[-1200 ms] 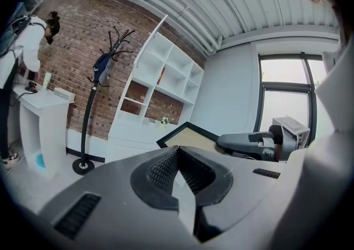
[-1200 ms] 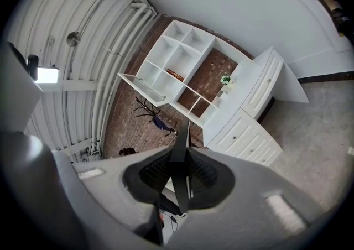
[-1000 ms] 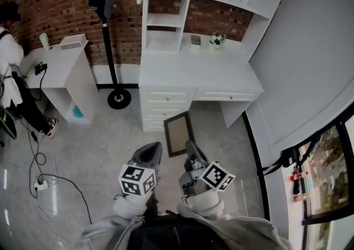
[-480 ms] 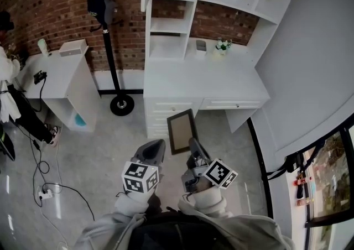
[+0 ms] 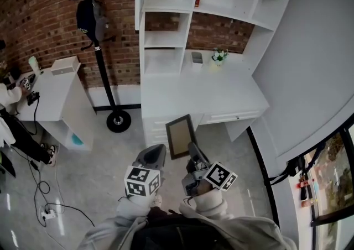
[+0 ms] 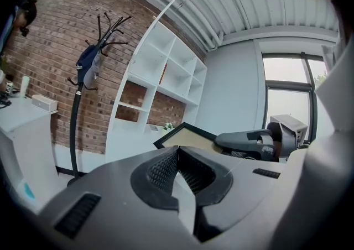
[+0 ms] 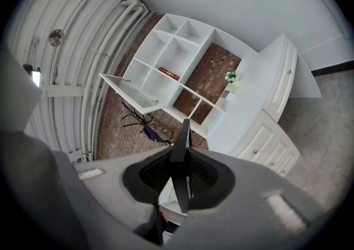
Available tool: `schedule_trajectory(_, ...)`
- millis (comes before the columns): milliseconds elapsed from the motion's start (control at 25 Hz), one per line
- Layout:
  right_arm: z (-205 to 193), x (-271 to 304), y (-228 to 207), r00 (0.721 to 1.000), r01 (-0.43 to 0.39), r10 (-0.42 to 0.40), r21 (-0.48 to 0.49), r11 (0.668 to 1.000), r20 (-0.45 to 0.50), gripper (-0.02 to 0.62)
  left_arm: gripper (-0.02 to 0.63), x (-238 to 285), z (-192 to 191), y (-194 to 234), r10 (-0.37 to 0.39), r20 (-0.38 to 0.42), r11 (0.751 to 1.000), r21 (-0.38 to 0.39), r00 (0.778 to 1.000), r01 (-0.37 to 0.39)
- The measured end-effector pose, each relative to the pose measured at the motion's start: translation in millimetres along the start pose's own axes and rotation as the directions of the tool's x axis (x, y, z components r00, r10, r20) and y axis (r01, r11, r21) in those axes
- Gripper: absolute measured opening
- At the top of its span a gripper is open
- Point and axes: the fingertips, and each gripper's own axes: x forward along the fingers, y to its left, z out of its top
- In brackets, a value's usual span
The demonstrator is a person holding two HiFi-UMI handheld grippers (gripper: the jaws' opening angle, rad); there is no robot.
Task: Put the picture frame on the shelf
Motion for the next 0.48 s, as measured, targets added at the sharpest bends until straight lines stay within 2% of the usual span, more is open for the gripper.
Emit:
schedule_trajectory(240, 8.4, 39.2, -2.2, 1.0, -0.007, 0.008, -0.018, 1.0, 0.022, 0.063, 0.005, 25.3, 14.6, 26.0, -0.029, 0.01, 0.999, 0.033, 1.0, 0.028)
schedule_trajectory(400, 6.7, 58.9, -9.6, 1.0, 0.007, -0.008, 0.045, 0.999, 0.029, 0.063, 0.005, 37.3, 18.9, 43.4, -0.032, 0.01, 0.999, 0.04, 0.999, 0.031)
schedule_trajectory(480, 8.5, 69.7, -8.5, 0.999, -0.014, 0.013, 0.021, 1.0, 0.032, 0.063, 0.005, 42.6, 21.5, 50.6, -0.036, 0.011, 0.998, 0.045, 0.999, 0.036)
